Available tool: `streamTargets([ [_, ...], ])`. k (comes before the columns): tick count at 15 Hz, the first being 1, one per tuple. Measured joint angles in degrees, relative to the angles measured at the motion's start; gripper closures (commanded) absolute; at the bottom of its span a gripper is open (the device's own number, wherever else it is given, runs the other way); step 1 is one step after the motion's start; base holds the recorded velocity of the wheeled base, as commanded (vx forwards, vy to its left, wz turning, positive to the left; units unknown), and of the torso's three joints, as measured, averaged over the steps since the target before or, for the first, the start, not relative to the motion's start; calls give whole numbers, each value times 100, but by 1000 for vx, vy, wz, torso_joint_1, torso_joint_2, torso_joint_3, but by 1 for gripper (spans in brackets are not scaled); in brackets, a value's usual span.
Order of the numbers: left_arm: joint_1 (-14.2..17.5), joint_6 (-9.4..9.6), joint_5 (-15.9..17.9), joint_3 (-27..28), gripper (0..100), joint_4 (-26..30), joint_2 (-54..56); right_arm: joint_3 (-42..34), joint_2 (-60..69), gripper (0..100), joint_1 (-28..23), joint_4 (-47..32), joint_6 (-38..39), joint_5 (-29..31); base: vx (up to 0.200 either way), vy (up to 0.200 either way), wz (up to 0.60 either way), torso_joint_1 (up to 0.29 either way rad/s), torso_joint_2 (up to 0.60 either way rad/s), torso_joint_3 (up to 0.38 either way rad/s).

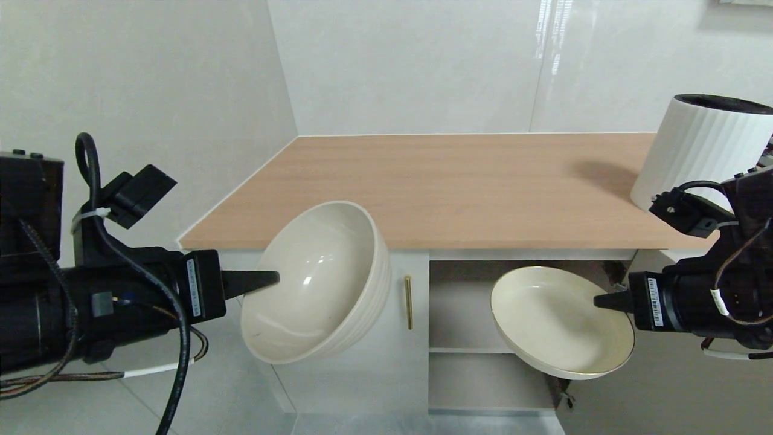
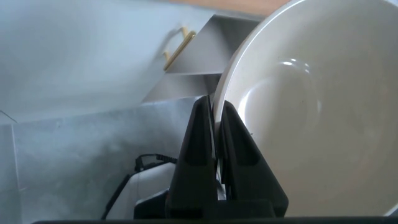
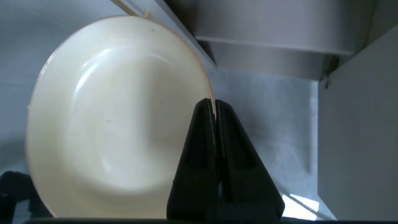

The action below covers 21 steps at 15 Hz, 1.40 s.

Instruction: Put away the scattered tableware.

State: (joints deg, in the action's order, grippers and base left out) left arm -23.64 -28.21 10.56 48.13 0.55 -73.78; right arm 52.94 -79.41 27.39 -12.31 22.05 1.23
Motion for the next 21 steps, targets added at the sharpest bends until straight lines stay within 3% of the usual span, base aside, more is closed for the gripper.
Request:
streamTargets([
  [12, -1, -9, 0, -4, 100, 0, -11, -39, -44, 100, 0, 9, -11, 0, 0, 0, 0, -170, 452, 277],
  [21, -1, -9, 0, -6, 100, -4, -20, -157, -154, 100, 0, 288, -41, 24, 0, 0, 0, -14, 47, 30],
])
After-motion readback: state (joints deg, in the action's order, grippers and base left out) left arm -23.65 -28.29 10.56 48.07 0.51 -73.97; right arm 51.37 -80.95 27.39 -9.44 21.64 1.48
